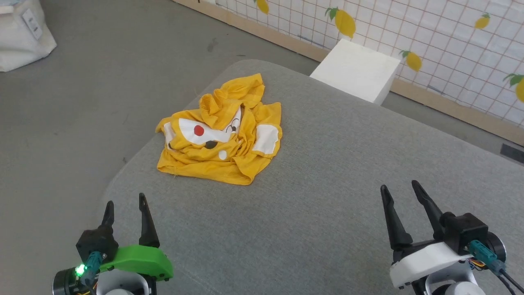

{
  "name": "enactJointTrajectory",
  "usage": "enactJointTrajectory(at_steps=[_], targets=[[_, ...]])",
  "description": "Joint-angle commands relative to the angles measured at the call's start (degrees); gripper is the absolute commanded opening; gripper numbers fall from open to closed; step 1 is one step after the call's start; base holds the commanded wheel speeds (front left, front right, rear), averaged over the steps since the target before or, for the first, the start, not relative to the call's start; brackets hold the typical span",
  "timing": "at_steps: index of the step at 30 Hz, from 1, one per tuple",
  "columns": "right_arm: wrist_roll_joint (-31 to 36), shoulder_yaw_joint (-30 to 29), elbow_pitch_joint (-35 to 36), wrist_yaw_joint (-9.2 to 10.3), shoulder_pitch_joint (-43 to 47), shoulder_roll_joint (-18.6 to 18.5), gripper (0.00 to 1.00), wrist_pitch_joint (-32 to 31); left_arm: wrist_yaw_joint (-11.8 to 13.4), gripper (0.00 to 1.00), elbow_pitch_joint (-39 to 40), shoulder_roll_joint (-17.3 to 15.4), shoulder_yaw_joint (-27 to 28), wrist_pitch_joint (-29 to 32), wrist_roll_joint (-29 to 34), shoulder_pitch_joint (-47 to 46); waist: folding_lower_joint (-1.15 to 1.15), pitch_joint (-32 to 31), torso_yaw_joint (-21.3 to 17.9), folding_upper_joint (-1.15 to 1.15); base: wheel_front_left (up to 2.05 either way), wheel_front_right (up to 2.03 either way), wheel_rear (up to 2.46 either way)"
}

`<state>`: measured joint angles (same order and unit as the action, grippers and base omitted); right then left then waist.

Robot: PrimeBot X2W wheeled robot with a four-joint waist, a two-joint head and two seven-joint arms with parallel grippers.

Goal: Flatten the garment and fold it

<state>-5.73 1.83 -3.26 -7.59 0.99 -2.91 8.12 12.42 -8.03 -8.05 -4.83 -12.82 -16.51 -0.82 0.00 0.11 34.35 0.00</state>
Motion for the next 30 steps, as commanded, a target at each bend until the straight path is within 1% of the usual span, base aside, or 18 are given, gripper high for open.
enactJointTrajectory(at_steps=[1,3,6,9,13,17,19,21,22,26,30], targets=[[-0.7,0.2,0.1,0.09,-0.4,0.0,1.00,0.4,0.5,1.00,-0.3,-0.5,-0.2,-0.8,-0.8,-0.2,0.00,0.2,0.6,0.00,0.00,0.00,0.00],[-0.7,0.5,0.3,0.09,-0.6,0.0,1.00,0.4,0.6,1.00,-0.5,-0.7,-0.1,-1.1,-1.2,-0.3,0.00,0.6,0.9,0.00,0.00,0.00,0.00],[-0.4,1.3,0.5,0.09,-1.2,0.0,1.00,0.1,0.2,1.00,-1.1,-1.3,-0.2,-1.4,-1.9,-1.5,0.00,1.7,0.7,0.00,0.00,0.00,0.00],[0.4,1.9,1.4,0.10,-2.7,0.0,1.00,-0.5,-1.5,1.00,-2.2,-2.7,-0.2,-1.7,-3.1,-5.1,0.00,4.5,-0.6,0.00,0.00,0.00,0.00],[2.5,2.7,3.4,0.10,-5.5,0.0,1.00,-2.1,-5.1,1.00,-5.2,-4.1,-1.0,0.7,-5.0,-13.9,0.00,10.4,-3.8,0.00,0.00,0.00,0.00],[4.5,3.2,4.9,0.10,-8.2,0.0,1.00,-3.4,-9.1,1.00,-9.2,-5.9,-1.7,6.0,-7.0,-23.9,0.00,16.5,-7.9,0.00,0.00,0.00,0.00],[5.1,3.5,5.3,0.10,-9.3,0.0,1.00,-3.7,-11.4,1.00,-11.7,-7.5,-2.3,9.5,-7.9,-28.3,0.00,19.1,-10.1,0.00,0.00,0.00,0.00],[5.5,3.9,5.7,0.10,-10.3,0.0,1.00,-3.9,-14.7,1.00,-14.0,-9.5,-3.5,13.6,-8.4,-32.2,0.00,21.6,-12.4,0.00,0.00,0.00,0.00],[5.6,4.0,5.9,0.10,-10.8,-0.1,1.00,-3.9,-15.9,1.00,-15.4,-10.4,-3.7,16.0,-9.3,-33.9,0.00,22.7,-13.6,0.00,0.00,0.00,0.00],[5.7,4.3,6.3,0.10,-12.6,-0.3,1.00,-3.6,-18.2,1.00,-19.0,-13.2,-3.6,24.3,-13.1,-38.1,0.00,26.2,-17.9,0.00,0.00,0.00,0.00],[5.4,4.0,6.2,0.10,-14.0,-0.5,1.00,-2.9,-19.0,1.00,-21.7,-14.8,-3.0,32.0,-17.7,-39.5,0.00,28.7,-21.1,0.00,0.00,0.00,0.00]])
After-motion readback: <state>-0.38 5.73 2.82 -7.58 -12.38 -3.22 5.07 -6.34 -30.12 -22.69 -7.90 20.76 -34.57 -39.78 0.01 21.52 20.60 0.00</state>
